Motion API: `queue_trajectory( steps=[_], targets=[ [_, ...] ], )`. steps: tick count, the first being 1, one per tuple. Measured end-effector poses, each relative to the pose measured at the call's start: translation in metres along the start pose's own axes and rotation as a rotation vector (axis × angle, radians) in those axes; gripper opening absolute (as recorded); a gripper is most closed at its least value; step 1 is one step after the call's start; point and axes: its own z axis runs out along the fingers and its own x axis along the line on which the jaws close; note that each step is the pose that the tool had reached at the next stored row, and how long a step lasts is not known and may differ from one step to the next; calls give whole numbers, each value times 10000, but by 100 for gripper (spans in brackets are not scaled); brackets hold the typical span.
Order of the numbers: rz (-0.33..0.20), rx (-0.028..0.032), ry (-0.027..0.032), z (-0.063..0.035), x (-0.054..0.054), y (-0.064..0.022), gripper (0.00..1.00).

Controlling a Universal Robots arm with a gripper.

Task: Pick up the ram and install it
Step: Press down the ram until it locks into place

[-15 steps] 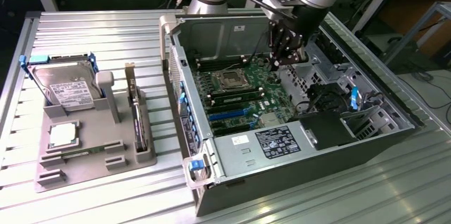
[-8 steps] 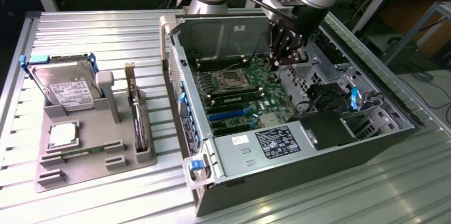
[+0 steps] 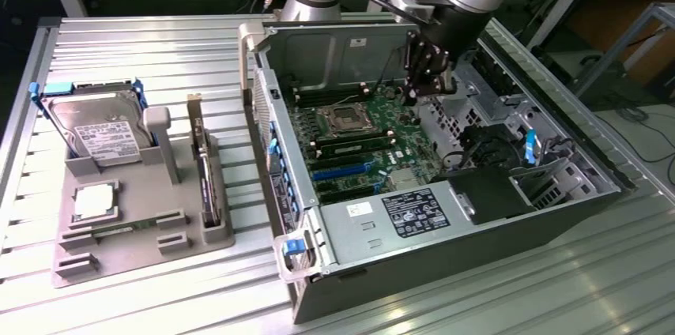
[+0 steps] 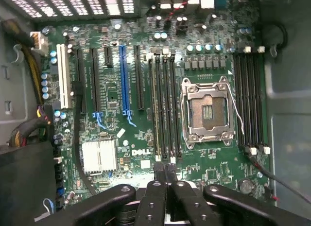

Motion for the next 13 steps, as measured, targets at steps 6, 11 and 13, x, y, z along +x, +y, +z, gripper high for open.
queue_trajectory(
  steps=[6,11,13],
  targets=[
    [2148,115,-139,19,1,-1,10],
    [3660,196,-240,42,2,-3,10],
    [3972,212,-260,47,3,-3,10]
  ],
)
